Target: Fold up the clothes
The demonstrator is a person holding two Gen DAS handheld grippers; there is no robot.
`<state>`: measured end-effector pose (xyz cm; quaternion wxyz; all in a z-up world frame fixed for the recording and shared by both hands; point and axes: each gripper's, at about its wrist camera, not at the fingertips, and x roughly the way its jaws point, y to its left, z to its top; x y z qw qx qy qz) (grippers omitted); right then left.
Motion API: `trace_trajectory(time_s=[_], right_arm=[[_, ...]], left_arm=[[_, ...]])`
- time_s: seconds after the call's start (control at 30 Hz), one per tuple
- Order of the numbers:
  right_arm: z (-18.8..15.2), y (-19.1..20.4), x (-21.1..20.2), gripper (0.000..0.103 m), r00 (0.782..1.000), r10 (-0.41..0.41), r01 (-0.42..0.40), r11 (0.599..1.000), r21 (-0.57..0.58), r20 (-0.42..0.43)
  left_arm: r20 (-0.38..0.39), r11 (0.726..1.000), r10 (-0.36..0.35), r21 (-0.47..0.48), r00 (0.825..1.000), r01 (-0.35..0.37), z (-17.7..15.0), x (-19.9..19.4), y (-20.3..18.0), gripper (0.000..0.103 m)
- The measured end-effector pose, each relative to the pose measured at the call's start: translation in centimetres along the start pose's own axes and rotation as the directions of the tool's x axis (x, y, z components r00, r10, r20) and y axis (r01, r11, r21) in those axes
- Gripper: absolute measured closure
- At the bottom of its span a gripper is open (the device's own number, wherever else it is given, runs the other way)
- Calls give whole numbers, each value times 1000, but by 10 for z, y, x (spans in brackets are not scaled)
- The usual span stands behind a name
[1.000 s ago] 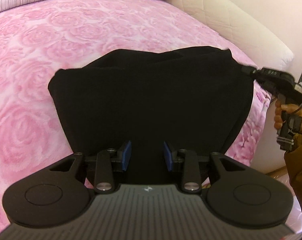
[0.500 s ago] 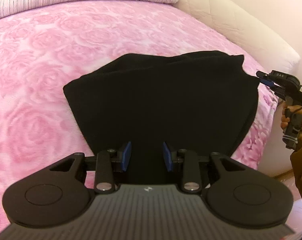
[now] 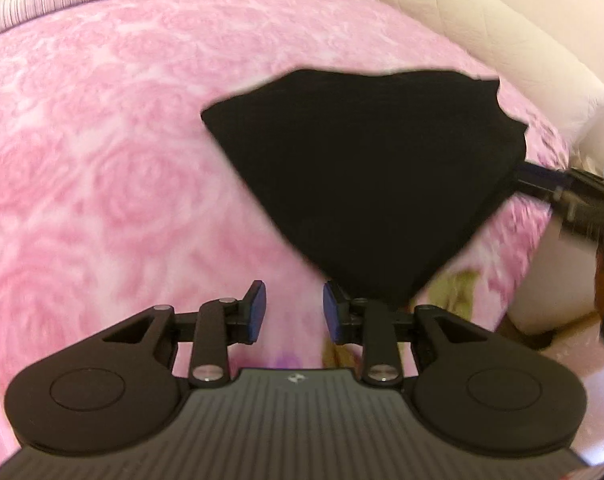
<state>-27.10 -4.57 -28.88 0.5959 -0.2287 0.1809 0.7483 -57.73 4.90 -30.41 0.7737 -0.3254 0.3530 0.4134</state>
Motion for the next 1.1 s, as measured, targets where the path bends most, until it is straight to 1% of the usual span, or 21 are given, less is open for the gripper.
trace_trajectory(time_s=[0.07,0.13,0.2,0.23,0.27,0.37,0.43,0.5,0.6,0.7,0.73,0.8,0.83,0.87,0.9,0.93,0.97,1.0,1.03,1.07,1.1], right_arm=[[-7,42,2,55,998,60,-63,993,-102,-27],[-6,66,3,55,994,107,-111,985,-133,-38],[-4,85,4,48,990,138,-143,974,-178,-43],[-3,97,3,38,989,139,-146,962,-231,-46],[-5,109,5,33,991,127,-136,941,-311,-50],[-21,145,10,33,994,79,-104,840,-532,-70],[-34,164,17,33,998,17,-47,761,-647,-53],[-44,175,29,34,999,-38,0,685,-728,-36],[-41,181,46,37,998,-55,11,666,-746,-35],[-40,184,61,46,998,-51,9,650,-760,-32],[-39,184,65,54,999,-44,4,650,-760,-32],[-26,172,65,86,998,-3,-35,739,-673,-55],[-19,165,65,94,998,21,-57,783,-619,-66],[-12,159,65,95,996,45,-79,824,-562,-74],[3,140,62,95,992,98,-124,902,-414,-84],[16,119,58,95,985,154,-168,956,-241,-78],[27,92,54,95,978,203,-206,977,-53,-53],[36,60,49,95,970,243,-239,962,135,-14],[39,27,44,95,966,256,-255,922,290,35],[41,-7,39,94,963,255,-267,863,430,85],[38,-36,35,94,964,236,-267,814,516,127]], left_arm=[[-15,1000,8,6,1000,-8,-7,-4,-2,75],[-19,1000,2,-6,1000,-2,-12,-10,0,73],[-15,1000,3,-14,1000,-3,-14,-16,5,71],[-10,1000,4,-23,1000,-4,-15,-19,8,70],[-6,999,3,-35,1000,-3,-15,-21,13,70],[-9,998,-1,-57,1000,0,-20,-24,22,70],[-12,998,-2,-62,1000,1,-24,-25,27,70],[-8,998,-14,-63,1000,14,-27,-27,29,70],[-7,998,-17,-62,1000,16,-29,-27,30,70],[-5,998,-15,-62,1000,15,-28,-24,30,69],[-4,998,-14,-62,1000,13,-27,-23,31,69],[0,998,-7,-63,1000,7,-22,-22,31,69],[4,998,-2,-62,1000,2,-19,-21,30,69],[9,998,2,-58,1000,-1,-16,-20,29,69],[13,999,4,-52,1000,-3,-11,-19,27,69],[16,999,3,-44,1000,-3,-6,-17,24,69],[19,999,2,-35,1000,-1,0,-15,20,69],[23,1000,-3,-22,1000,3,6,-12,14,69],[28,1000,-15,-7,999,15,13,-7,5,69],[33,1000,-31,6,999,31,20,0,-4,69],[38,999,-47,19,998,47,26,6,-13,69]])
